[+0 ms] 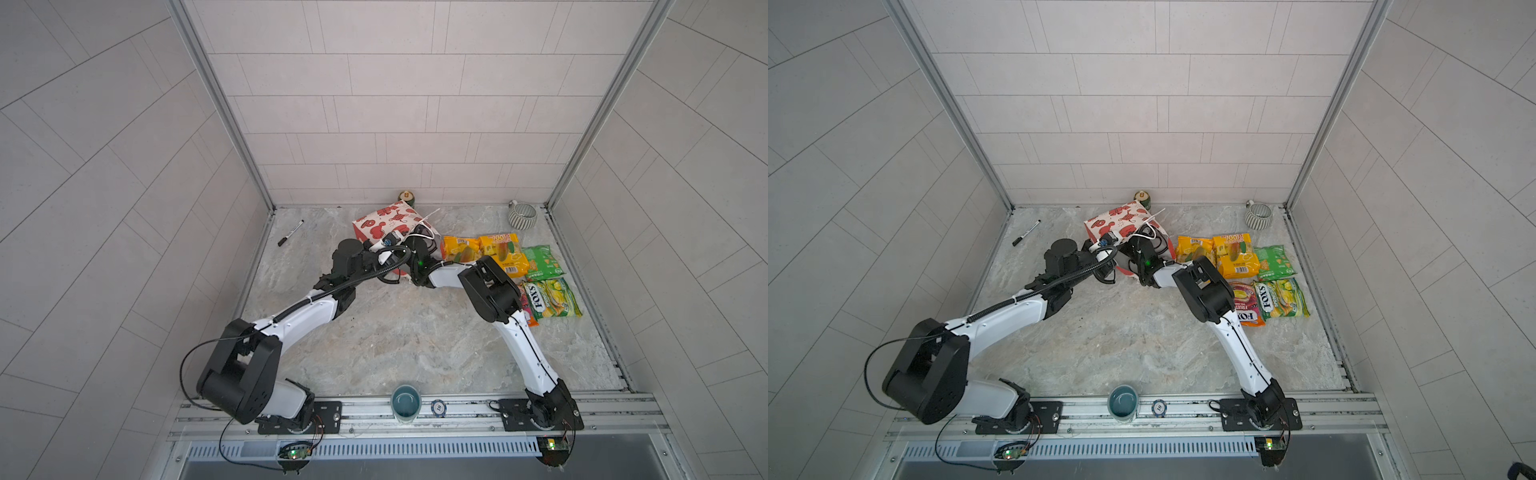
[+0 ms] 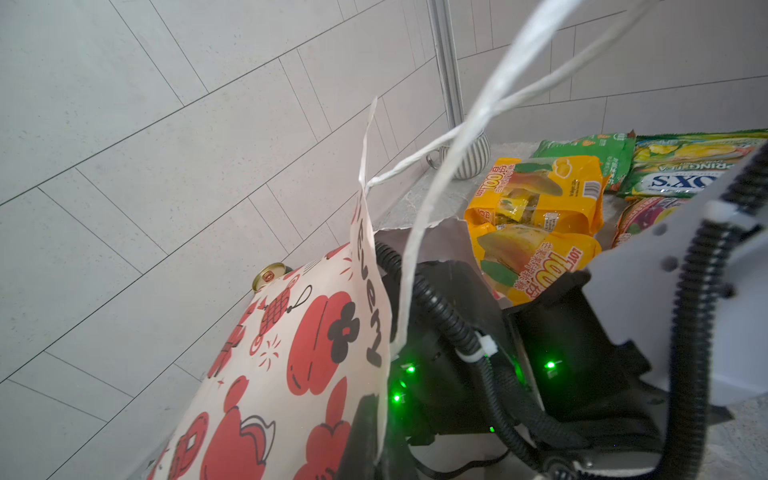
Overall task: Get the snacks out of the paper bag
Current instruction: 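Close the right gripper on the green Fox's Spring Tea pack, then lift the green pack up through the bag opening with the right gripper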
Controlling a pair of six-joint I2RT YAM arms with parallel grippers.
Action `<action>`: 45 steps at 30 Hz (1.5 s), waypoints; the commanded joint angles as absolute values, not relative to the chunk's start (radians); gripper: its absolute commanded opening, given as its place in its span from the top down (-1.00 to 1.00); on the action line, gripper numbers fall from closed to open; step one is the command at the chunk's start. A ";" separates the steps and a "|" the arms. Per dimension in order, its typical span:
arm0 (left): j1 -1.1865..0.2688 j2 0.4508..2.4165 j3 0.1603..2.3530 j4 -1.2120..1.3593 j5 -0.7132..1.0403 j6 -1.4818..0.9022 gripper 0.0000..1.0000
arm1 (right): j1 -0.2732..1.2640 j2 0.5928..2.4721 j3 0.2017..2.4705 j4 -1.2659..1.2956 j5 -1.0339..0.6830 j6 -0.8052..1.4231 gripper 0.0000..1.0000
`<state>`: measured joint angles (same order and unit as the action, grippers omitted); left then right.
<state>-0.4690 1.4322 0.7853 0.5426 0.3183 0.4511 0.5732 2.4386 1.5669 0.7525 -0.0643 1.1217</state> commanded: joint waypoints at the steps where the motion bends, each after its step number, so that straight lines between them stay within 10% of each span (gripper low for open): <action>1: -0.474 1.442 0.763 0.597 0.239 0.473 1.00 | 0.555 2.326 1.512 0.849 -0.057 1.102 1.00; 31: -0.472 1.456 0.760 0.592 0.106 0.505 1.00 | 0.550 1.895 1.103 0.652 -0.180 1.126 1.00; 45: -0.472 1.454 0.744 0.611 0.218 0.518 1.00 | 0.554 1.928 1.125 0.387 -0.121 1.099 0.18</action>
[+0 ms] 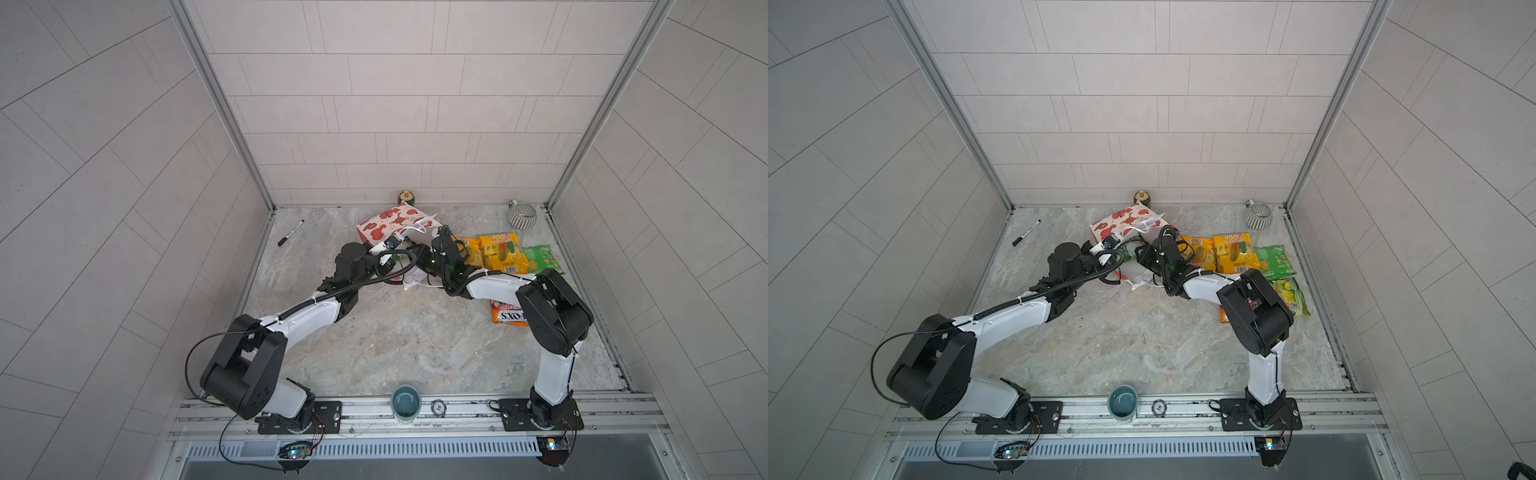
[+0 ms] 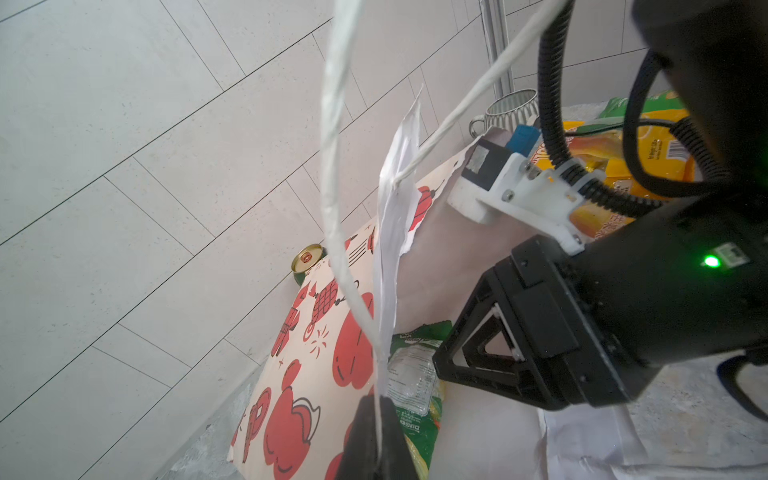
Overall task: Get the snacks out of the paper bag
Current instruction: 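Lift the green pack up through the bag opening with the right gripper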
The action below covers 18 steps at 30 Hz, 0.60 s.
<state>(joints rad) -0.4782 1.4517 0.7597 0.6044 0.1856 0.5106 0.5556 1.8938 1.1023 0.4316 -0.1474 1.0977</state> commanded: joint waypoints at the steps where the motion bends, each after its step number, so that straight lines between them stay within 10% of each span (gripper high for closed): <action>1: -0.472 1.454 0.744 0.611 0.229 0.516 1.00 | 0.553 1.940 1.134 0.388 -0.124 1.102 0.16; 18: -0.476 1.461 0.744 0.621 0.333 0.507 1.00 | 0.565 2.135 1.270 0.492 -0.172 1.226 0.05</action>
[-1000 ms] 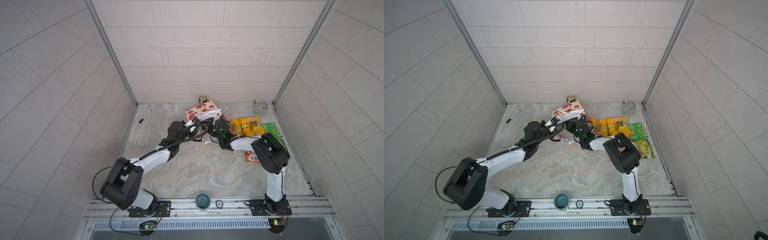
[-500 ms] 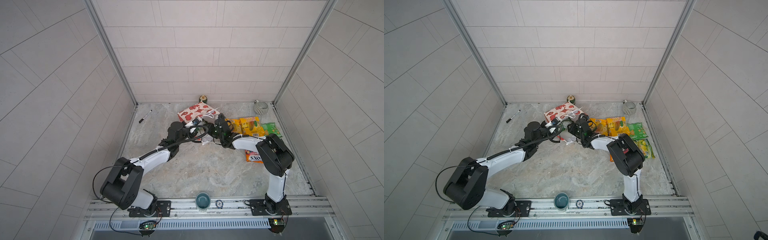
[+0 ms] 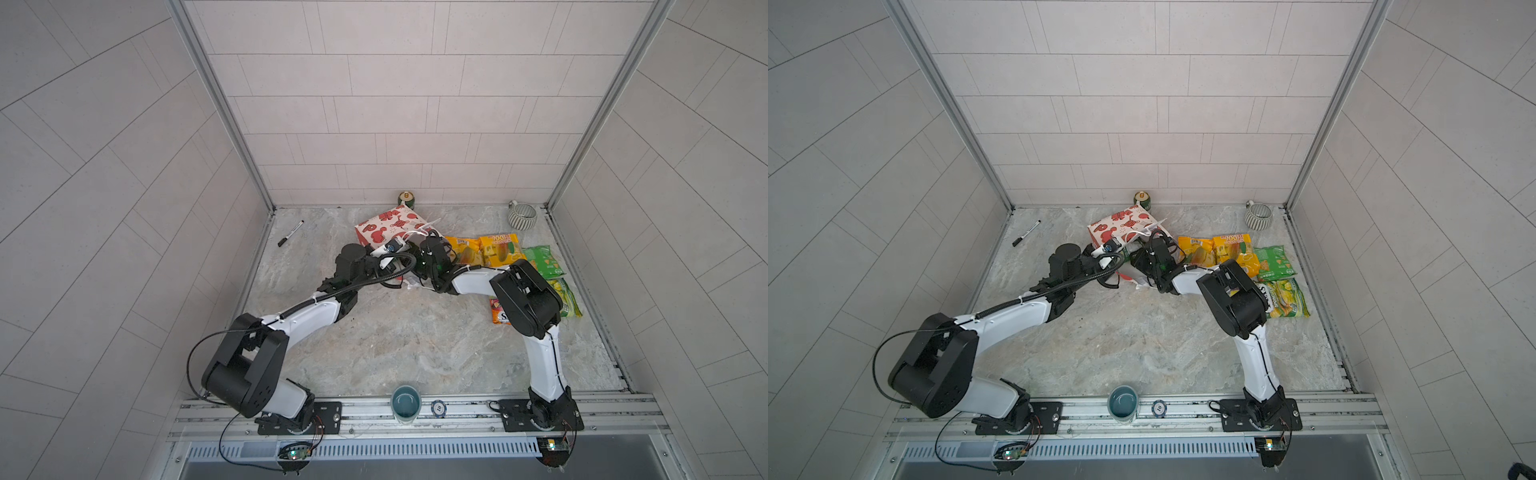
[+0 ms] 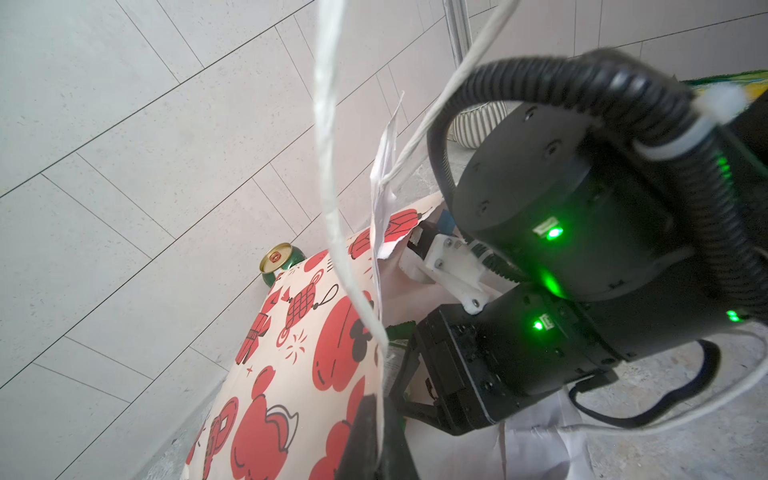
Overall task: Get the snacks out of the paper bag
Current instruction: 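Lift the green pack up through the bag opening with the right gripper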
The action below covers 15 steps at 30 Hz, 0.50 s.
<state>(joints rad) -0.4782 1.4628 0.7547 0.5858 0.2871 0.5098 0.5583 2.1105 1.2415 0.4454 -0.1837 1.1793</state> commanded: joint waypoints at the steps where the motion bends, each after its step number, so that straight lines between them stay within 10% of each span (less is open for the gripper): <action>1: -0.476 1.460 0.744 0.621 0.337 0.508 1.00 | 0.566 2.143 1.288 0.473 -0.168 1.224 0.06; 11: -0.476 1.442 0.728 0.640 0.360 0.506 1.00 | 0.573 2.201 1.367 0.483 -0.119 1.242 0.47; 15: -0.476 1.441 0.718 0.662 0.366 0.502 1.00 | 0.577 2.225 1.390 0.462 -0.117 1.233 0.31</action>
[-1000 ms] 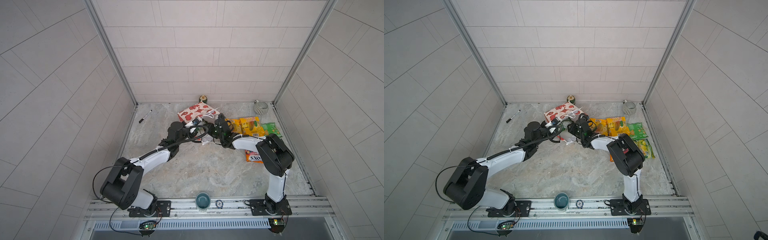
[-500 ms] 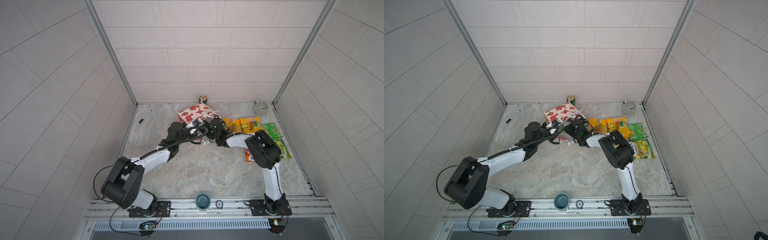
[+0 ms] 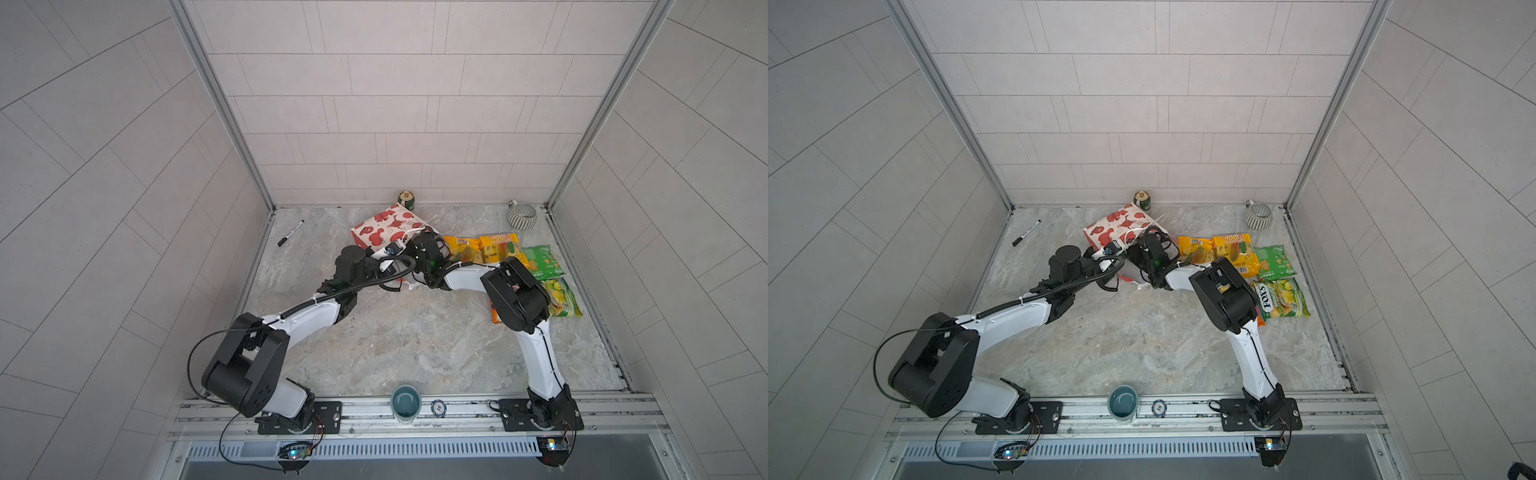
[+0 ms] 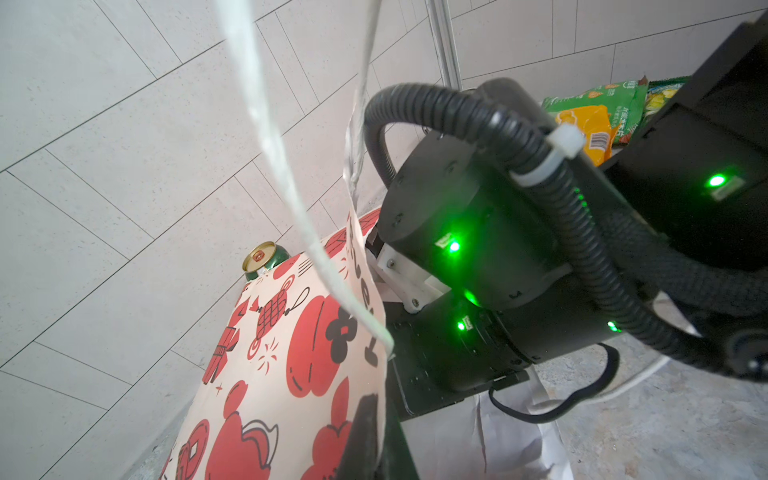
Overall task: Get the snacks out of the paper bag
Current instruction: 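Lift the green pack up through the bag opening with the right gripper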
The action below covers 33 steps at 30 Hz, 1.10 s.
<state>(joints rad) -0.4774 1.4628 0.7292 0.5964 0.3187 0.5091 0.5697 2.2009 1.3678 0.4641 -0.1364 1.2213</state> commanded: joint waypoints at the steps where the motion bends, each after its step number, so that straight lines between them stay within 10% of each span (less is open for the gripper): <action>1: -0.476 1.442 0.720 0.660 0.367 0.502 1.00 | 0.579 2.229 1.391 0.460 -0.117 1.231 0.28; 7: -0.476 1.448 0.723 0.662 0.370 0.497 1.00 | 0.586 2.268 1.413 0.446 -0.121 1.230 0.33; 13: -0.476 1.458 0.724 0.664 0.346 0.493 1.00 | 0.586 2.273 1.416 0.495 -0.139 1.226 0.98; 33: -0.472 1.473 0.744 0.609 0.162 0.531 1.00 | 0.550 1.907 1.120 0.608 -0.193 1.160 1.00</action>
<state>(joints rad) -0.4759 1.4628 0.7269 0.6010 0.2043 0.5213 0.5629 1.9797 1.1435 0.5583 -0.1875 1.1744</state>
